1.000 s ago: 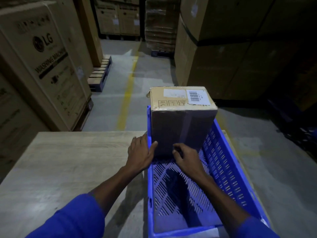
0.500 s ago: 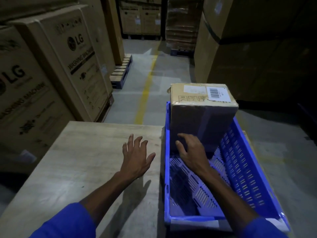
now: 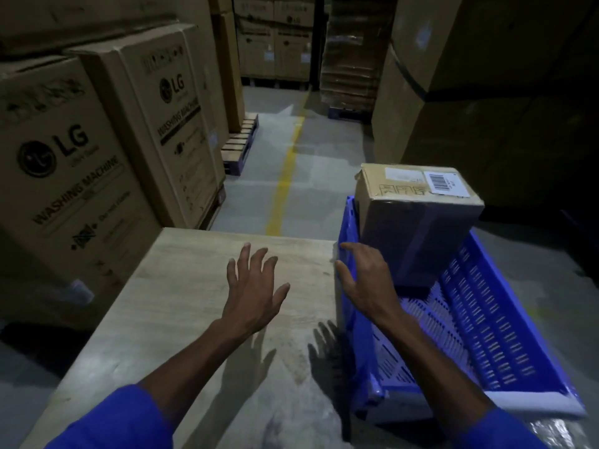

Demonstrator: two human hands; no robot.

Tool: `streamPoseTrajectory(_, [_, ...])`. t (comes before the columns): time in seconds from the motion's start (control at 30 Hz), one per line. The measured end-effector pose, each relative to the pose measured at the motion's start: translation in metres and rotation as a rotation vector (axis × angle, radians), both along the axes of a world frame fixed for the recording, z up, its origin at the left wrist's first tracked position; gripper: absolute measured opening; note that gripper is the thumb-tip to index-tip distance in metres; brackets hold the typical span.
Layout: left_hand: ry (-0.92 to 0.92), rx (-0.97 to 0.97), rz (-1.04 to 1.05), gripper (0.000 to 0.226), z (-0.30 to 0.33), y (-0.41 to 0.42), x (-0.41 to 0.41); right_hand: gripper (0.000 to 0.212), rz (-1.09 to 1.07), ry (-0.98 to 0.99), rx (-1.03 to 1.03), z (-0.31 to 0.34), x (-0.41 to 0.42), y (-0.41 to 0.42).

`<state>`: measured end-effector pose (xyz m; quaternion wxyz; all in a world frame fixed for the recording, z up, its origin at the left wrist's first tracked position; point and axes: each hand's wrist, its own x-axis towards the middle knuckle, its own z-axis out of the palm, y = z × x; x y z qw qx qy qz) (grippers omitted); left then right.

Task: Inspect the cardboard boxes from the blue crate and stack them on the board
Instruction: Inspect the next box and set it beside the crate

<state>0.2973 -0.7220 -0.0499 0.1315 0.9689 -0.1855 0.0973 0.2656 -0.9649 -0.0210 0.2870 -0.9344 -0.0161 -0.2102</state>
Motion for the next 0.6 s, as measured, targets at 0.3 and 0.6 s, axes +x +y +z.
streamPoseTrajectory(0.3, [-0.1,0.05,0.084,0.064,0.002,0.159,-0.016,0.041,0.088,-0.077,-0.105,0.009,0.005,0.159])
streamPoseTrajectory(0.6, [-0.038,0.076,0.354,0.07,-0.005,0.333,-0.046,0.045,0.372,0.049,-0.091,-0.007,0.024,0.341])
